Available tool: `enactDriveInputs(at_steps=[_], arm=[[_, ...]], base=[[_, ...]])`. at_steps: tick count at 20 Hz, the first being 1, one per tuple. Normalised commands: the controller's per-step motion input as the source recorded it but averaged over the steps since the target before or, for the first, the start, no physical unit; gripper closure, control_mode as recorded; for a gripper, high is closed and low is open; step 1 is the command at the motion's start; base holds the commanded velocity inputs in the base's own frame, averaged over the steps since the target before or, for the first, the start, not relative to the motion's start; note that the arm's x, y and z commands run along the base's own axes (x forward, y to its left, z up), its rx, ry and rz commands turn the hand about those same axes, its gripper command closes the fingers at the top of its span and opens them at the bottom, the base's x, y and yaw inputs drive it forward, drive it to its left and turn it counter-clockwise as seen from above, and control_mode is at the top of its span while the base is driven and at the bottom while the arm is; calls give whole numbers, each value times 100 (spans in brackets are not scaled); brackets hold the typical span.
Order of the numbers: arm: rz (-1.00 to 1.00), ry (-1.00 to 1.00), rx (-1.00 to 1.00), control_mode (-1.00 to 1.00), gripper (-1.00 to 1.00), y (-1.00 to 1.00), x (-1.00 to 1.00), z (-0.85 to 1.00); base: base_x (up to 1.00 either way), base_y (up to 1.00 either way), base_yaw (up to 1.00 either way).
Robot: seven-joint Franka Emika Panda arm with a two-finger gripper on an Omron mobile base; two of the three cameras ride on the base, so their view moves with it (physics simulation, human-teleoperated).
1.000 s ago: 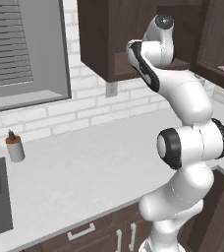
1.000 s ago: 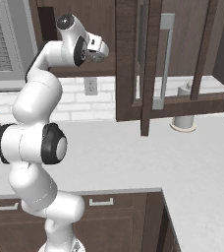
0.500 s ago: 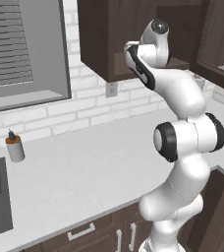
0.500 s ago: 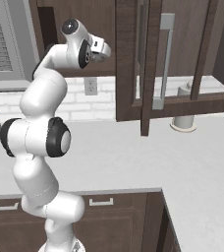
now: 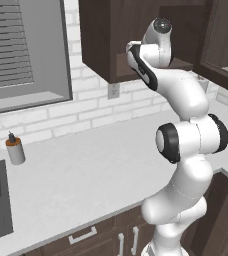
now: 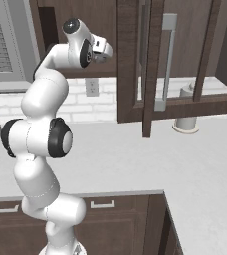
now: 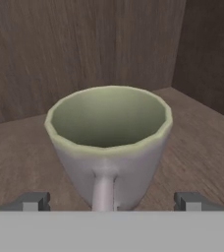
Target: Gather all objects into one cabinet and sort the glasses and bowls to opposite sides.
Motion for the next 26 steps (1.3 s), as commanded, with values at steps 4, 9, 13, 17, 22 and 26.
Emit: enactDriveInputs(at_steps=[4, 9, 13, 17, 22, 26], arm=[[0, 0, 0, -100, -100, 0, 0, 0], [0, 0, 0, -100, 100, 0, 0, 0], [0, 0, 0, -100, 100, 0, 0, 0], [0, 0, 0, -100, 100, 0, 0, 0], [0, 0, 0, -100, 100, 0, 0, 0], [0, 0, 0, -100, 100, 0, 0, 0]], base=[[0, 0, 0], [0, 0, 0], [0, 0, 0], [0, 0, 0], [0, 0, 0], [0, 0, 0]])
